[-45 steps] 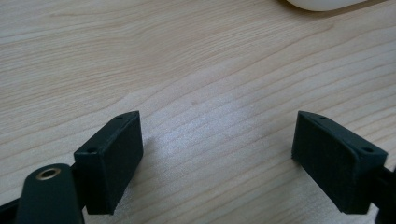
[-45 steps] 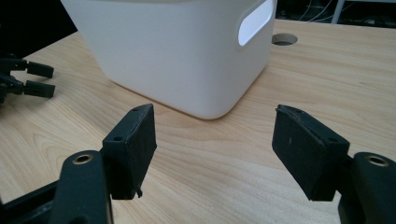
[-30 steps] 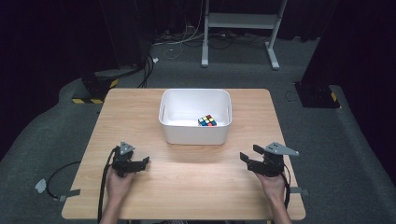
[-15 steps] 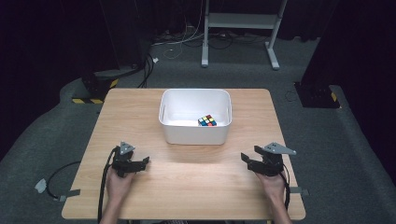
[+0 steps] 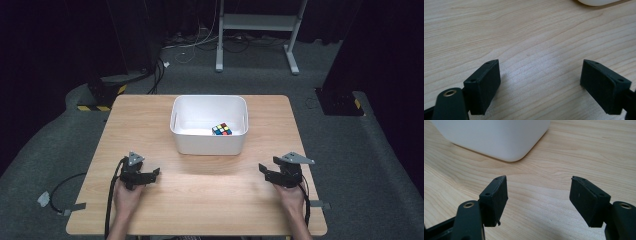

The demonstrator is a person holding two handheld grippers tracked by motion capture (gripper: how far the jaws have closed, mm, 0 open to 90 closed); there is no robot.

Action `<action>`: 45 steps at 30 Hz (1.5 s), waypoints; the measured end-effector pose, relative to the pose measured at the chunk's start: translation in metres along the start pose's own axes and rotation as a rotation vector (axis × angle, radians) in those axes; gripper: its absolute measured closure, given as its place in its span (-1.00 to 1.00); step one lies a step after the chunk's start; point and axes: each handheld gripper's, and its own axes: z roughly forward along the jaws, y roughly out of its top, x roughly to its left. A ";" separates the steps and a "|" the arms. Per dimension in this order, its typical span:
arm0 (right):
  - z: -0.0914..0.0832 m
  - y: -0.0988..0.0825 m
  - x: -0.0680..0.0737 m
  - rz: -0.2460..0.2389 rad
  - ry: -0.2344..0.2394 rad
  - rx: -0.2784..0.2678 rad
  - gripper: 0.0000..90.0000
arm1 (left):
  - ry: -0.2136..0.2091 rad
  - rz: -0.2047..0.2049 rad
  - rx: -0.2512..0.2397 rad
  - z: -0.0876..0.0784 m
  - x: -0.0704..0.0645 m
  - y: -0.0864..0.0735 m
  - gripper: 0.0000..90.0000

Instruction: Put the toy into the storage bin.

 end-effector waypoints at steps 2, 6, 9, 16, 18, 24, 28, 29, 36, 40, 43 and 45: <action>0.002 0.000 0.000 0.002 -0.003 0.006 -0.31 | 0.000 0.000 0.000 0.000 0.000 0.000 -0.63; 0.006 -0.001 -0.001 -0.001 -0.010 0.016 -0.31 | 0.000 0.000 0.000 0.000 0.000 0.000 -0.63; 0.008 -0.001 -0.002 0.000 -0.016 0.022 -0.31 | 0.000 0.000 0.000 0.000 0.000 0.000 -0.63; 0.014 -0.003 -0.006 0.002 -0.035 0.042 -0.30 | 0.000 0.000 0.000 0.000 0.000 0.000 -0.63; 0.016 -0.003 -0.007 0.005 -0.041 0.046 -0.30 | 0.000 0.000 0.000 0.000 0.000 0.000 -0.63; 0.021 -0.005 -0.009 0.007 -0.057 0.061 -0.30 | 0.000 0.000 0.000 0.000 0.000 0.000 -0.63; 0.025 -0.006 -0.010 -0.002 -0.080 0.078 -0.29 | 0.000 0.000 0.000 0.000 0.000 0.000 -0.63; 0.025 -0.007 -0.010 -0.004 -0.083 0.079 -0.29 | 0.000 0.000 0.000 0.000 0.000 0.000 -0.63; 0.028 -0.008 -0.013 0.002 -0.105 0.081 -0.28 | 0.000 0.000 0.000 0.000 0.000 0.000 -0.63; 0.029 -0.009 -0.016 0.009 -0.115 0.087 -0.28 | 0.000 0.000 0.000 0.000 0.000 0.000 -0.63; 0.030 -0.009 -0.017 0.013 -0.125 0.088 -0.28 | 0.000 0.000 0.000 0.000 0.000 0.000 -0.63; 0.031 -0.009 -0.017 0.011 -0.131 0.091 -0.28 | 0.000 0.000 0.000 0.000 0.000 0.000 -0.63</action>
